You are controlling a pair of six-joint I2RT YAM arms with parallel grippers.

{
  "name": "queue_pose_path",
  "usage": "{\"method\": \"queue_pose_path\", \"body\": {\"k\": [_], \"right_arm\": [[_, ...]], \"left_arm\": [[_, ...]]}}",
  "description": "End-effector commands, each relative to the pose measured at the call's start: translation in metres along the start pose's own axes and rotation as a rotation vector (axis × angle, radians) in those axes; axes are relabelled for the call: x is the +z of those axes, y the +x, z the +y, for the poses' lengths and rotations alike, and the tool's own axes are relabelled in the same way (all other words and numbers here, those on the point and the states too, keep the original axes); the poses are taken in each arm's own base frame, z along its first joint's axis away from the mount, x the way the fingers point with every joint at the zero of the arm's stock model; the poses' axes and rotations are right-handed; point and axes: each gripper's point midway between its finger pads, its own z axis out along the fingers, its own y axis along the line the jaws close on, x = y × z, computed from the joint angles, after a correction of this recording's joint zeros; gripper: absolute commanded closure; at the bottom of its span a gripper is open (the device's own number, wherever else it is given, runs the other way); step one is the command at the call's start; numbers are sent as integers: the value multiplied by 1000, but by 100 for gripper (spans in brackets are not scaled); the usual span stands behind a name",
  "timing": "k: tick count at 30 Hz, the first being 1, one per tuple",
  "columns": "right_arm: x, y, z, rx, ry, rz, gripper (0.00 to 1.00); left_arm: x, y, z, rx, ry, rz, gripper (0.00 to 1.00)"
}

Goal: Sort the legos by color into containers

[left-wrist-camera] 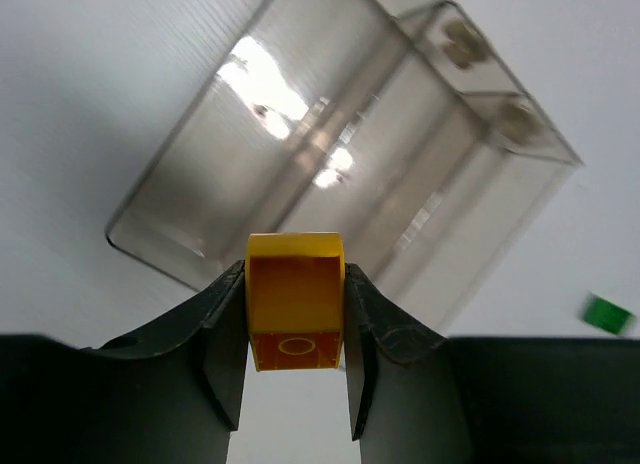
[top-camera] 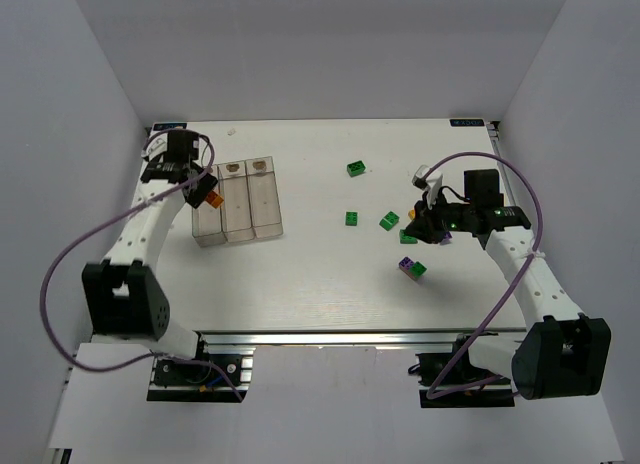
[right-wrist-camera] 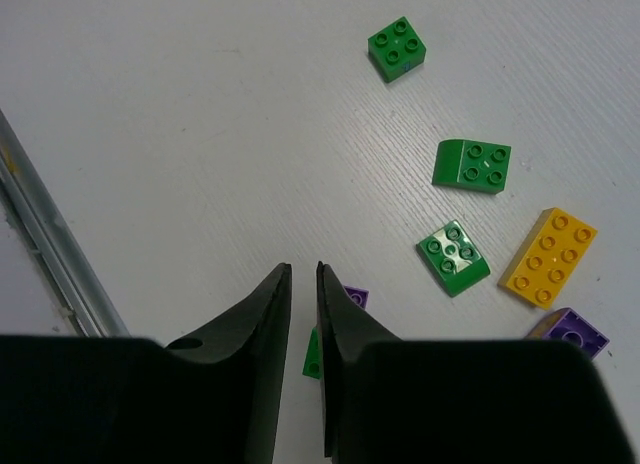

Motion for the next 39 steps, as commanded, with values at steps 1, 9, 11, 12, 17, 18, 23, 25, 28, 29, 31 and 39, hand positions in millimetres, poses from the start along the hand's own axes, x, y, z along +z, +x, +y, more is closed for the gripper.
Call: {"method": "queue_pose_path", "body": {"k": [1,9,11,12,17,18,23,25,28,29,31,39], "right_arm": [[-2,-7,0,-37,6,-18,77],[-1,2,-4,-24,46,-7,48],[1,5,-6,-22,51,5,33],[1,5,-8,-22,55,6,29],[3,3,-14,-23,68,14,20],[3,4,-17,-19,74,15,20],[8,3,-29,15,118,20,20],[7,7,-44,38,195,48,21],[1,15,-85,83,403,96,23],[-1,17,-98,102,463,109,25],[-1,24,-120,149,548,168,26],[32,55,-155,244,561,311,21]], "left_arm": [[33,-31,29,128,-211,-90,100],[77,-47,31,261,-288,-79,94],[91,-37,31,268,-283,-46,86],[94,-32,30,269,-273,-24,70],[100,-25,28,290,-256,17,41],[98,-25,26,292,-246,16,36],[85,-28,16,303,-181,14,21],[73,-26,1,306,-86,28,19],[49,-18,-26,335,88,54,18],[42,-13,-38,369,159,60,18],[20,-4,-58,385,334,64,17],[-56,54,-79,347,791,161,7]]}}
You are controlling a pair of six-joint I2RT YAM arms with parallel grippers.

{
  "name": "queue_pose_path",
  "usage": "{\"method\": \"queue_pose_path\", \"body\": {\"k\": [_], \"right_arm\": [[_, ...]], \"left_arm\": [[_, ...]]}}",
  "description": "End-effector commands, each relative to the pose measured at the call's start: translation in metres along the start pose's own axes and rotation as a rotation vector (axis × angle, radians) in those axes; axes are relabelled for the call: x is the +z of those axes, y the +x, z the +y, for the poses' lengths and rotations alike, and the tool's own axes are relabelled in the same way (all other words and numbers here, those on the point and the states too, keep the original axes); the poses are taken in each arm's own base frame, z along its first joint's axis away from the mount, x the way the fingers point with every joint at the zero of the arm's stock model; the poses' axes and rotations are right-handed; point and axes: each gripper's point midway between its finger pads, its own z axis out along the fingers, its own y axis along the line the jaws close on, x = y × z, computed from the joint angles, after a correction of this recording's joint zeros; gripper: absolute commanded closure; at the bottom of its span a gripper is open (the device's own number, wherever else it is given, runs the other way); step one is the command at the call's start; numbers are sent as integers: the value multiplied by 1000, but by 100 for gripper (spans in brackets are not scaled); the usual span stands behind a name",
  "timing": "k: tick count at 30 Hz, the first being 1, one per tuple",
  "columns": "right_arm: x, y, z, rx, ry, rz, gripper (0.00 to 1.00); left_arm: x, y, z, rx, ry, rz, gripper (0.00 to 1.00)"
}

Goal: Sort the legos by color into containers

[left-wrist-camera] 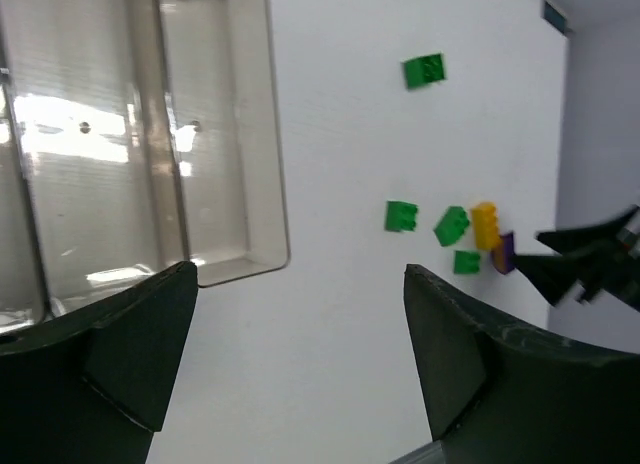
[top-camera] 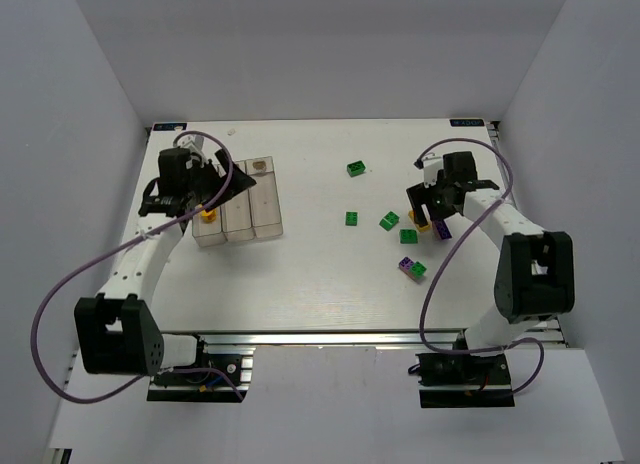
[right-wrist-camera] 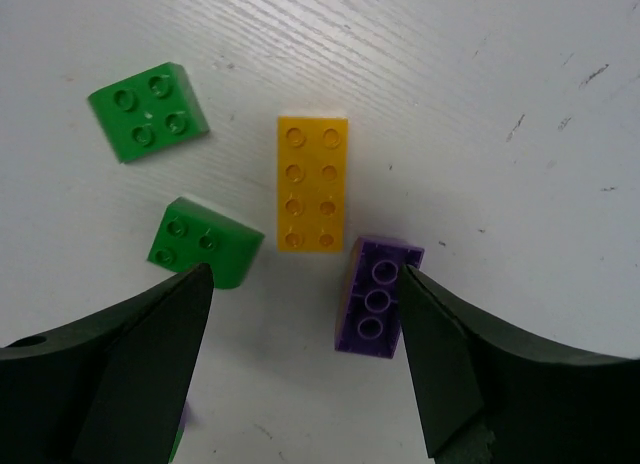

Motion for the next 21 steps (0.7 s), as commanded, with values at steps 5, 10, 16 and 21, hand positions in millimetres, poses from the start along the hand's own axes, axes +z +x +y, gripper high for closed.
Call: {"method": "queue_pose_path", "body": {"k": [5,10,16,21], "right_arm": [[34,-24,-26,19,63,29,21],[56,-19,-22,16,10,77,31],[74,0,-15,9,-38,160,47],[73,-8,-15,-12,-60,143,73]], "left_arm": [[-36,23,-32,21,195,-15,6],[-58,30,-29,18,169,-50,6],[-73,37,-23,-5,155,-99,5],[-77,41,-22,-8,151,-98,5]]}}
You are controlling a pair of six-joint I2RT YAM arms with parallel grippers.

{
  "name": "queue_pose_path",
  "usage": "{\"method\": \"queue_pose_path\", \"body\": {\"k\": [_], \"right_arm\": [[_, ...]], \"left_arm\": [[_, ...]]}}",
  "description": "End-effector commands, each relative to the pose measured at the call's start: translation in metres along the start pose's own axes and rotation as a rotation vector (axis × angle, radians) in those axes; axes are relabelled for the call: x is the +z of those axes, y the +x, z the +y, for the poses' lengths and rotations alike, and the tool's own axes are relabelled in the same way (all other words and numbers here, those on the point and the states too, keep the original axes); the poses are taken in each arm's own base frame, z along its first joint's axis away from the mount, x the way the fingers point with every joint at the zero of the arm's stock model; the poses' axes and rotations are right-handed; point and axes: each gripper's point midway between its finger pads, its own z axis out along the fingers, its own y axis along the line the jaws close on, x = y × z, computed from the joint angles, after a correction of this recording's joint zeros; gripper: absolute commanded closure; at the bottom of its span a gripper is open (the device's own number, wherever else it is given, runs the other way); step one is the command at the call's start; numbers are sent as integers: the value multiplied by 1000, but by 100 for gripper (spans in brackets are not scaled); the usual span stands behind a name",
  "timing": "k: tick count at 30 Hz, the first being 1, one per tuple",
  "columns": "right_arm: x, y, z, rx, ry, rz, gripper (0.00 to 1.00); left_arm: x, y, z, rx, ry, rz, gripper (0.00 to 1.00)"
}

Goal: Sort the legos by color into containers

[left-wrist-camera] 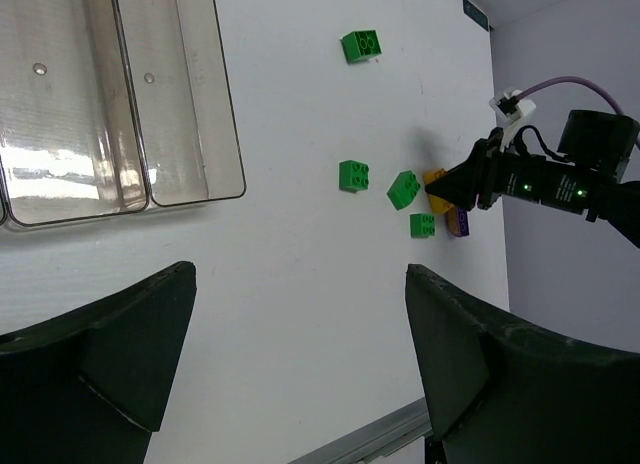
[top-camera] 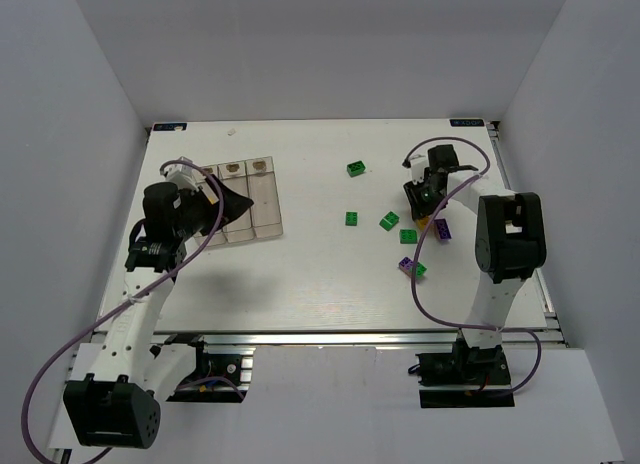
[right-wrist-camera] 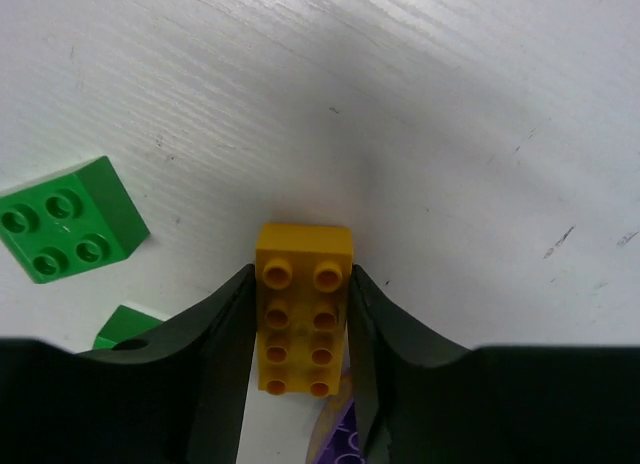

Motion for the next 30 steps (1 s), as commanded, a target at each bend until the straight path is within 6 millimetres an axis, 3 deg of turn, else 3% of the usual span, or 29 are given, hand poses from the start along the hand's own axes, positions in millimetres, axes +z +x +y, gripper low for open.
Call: {"method": "queue_pose_path", "body": {"k": [1,3,6,7,11,13,14,16,17,19,22,23,24,25,26,27,28,29,30], "right_arm": [[-10,-20,0,-40,-26,-34,78],[-21,-43,2,-87,-49,-81,92],[-40,-81,18,-171,-118,-182,96],[-54,-106,24,-229,-136,-250,97],[-96,-166,94,-402,-390,-442,98],[-111,-188,148,-469,-550,-504,99],[-116,-194,163,-481,-593,-523,99],[-119,-204,219,-532,-727,-552,99],[-124,-213,232,-521,-755,-571,100],[-133,-228,284,-589,-819,-646,100],[-139,-242,343,-553,-901,-692,100],[-141,-260,355,-488,-923,-734,100],[-146,-261,384,-486,-968,-747,100],[-130,-262,396,-429,-1000,-718,100],[-139,-277,406,-415,-1022,-791,100],[-153,-282,429,-362,-1080,-790,100],[-134,-284,438,-319,-1085,-776,100],[-136,-288,446,-305,-1102,-792,100],[-147,-288,468,-290,-1147,-821,100]], "left_arm": [[-6,2,-2,0,4,-6,5],[-9,3,-5,10,21,-4,5],[-16,2,-14,32,60,-14,4],[-20,1,-19,41,75,-27,4],[-34,-7,-29,56,113,-91,3],[-42,-12,-34,55,136,-139,3],[-45,-14,-37,58,145,-159,3],[-50,-19,-42,58,161,-197,3],[-54,-22,-45,63,171,-216,3],[-65,-29,-53,73,190,-262,3],[-76,-36,-61,81,207,-304,3],[-79,-38,-64,79,207,-310,3],[-82,-39,-66,75,210,-315,2],[-86,-38,-67,76,210,-320,3],[-90,-41,-69,77,208,-330,2],[-93,-41,-70,76,206,-334,3],[-97,-39,-69,75,197,-336,3],[-101,-39,-70,76,195,-340,3],[-106,-40,-72,78,193,-349,3]]}}
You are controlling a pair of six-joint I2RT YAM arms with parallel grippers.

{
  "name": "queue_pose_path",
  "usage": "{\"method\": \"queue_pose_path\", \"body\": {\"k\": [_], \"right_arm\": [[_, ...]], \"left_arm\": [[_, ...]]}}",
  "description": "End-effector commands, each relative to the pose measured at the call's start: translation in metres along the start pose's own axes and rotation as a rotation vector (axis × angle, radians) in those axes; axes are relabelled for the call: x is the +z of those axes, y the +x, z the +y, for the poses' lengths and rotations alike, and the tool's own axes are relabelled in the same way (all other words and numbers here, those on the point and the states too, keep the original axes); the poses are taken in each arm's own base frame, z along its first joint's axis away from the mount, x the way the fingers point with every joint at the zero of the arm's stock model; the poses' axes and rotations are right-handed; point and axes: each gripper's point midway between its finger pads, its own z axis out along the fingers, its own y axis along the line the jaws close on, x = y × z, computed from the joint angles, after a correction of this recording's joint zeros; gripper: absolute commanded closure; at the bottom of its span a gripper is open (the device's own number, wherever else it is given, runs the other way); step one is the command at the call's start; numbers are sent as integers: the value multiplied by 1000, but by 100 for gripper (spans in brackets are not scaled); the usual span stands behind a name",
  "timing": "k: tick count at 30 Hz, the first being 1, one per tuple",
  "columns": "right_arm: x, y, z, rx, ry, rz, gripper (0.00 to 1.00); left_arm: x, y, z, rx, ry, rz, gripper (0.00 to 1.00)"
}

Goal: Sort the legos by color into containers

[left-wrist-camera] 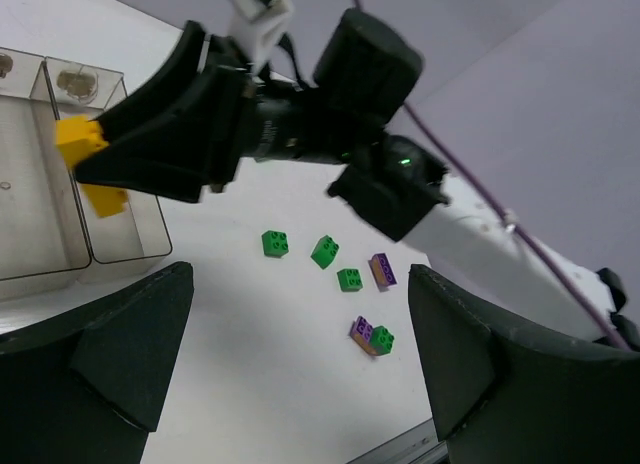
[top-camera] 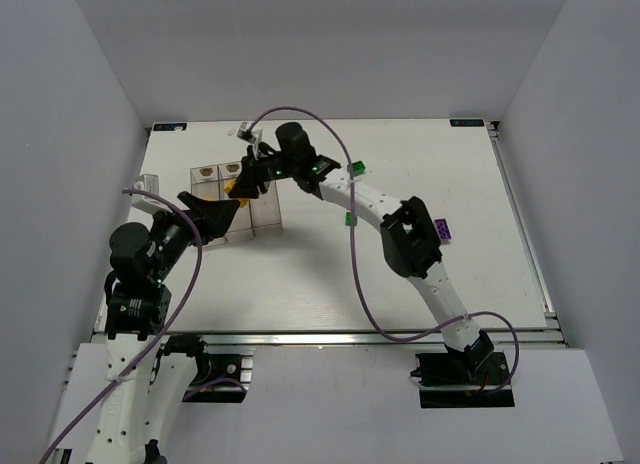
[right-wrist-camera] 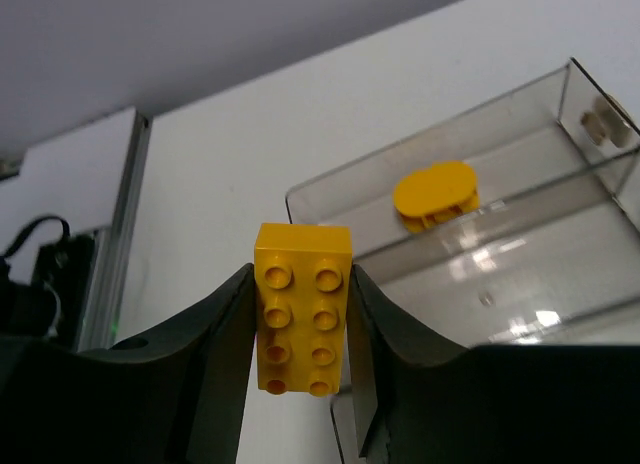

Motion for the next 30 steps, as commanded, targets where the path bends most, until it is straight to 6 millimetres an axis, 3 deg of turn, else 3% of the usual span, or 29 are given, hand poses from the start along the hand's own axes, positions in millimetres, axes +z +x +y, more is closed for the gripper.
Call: {"method": "queue_pose_path", "body": {"k": [1,2,3,5,6,10,11,12,13,16,19,24,25,26,29,30], "right_arm": [[21,-71,23,23,-42,-250,100],[26,-70,23,26,-35,-271,100],[40,-68,36,16,-47,-282,100],[55,-61,33,-19,-9,-293,100],[66,-57,40,-21,-9,-293,99],[87,-54,27,-93,113,-357,95],[94,-53,32,-106,117,-365,94],[101,-43,26,-104,132,-361,94],[102,-49,23,-116,150,-381,93],[114,-36,14,-124,196,-384,89],[117,-29,5,-142,244,-387,82],[114,-18,-10,-170,281,-362,80],[115,-16,-9,-170,279,-357,76],[115,-13,-10,-171,275,-349,61],[113,-13,-6,-197,252,-344,37],[112,-20,1,-209,234,-355,34]], "left_arm": [[-20,-15,-12,8,-14,-53,3],[-24,-17,-13,9,-21,-66,3],[-28,-18,-15,5,-22,-71,2],[-38,-18,-17,-2,-31,-84,3],[-41,-19,-19,-13,-32,-88,3],[-54,-16,-19,-33,-61,-82,3],[-57,-15,-20,-36,-65,-79,3],[-59,-14,-19,-34,-71,-73,3],[-62,-13,-20,-36,-81,-62,3],[-65,-12,-21,-34,-92,-42,3],[-65,-12,-22,-34,-95,-31,2],[-62,-9,-23,-36,-78,-20,2],[-61,-8,-23,-39,-74,-13,2],[-59,-7,-22,-44,-73,-9,2],[-56,-7,-22,-44,-68,-1,2],[-56,-8,-24,-44,-64,-3,2]]}}
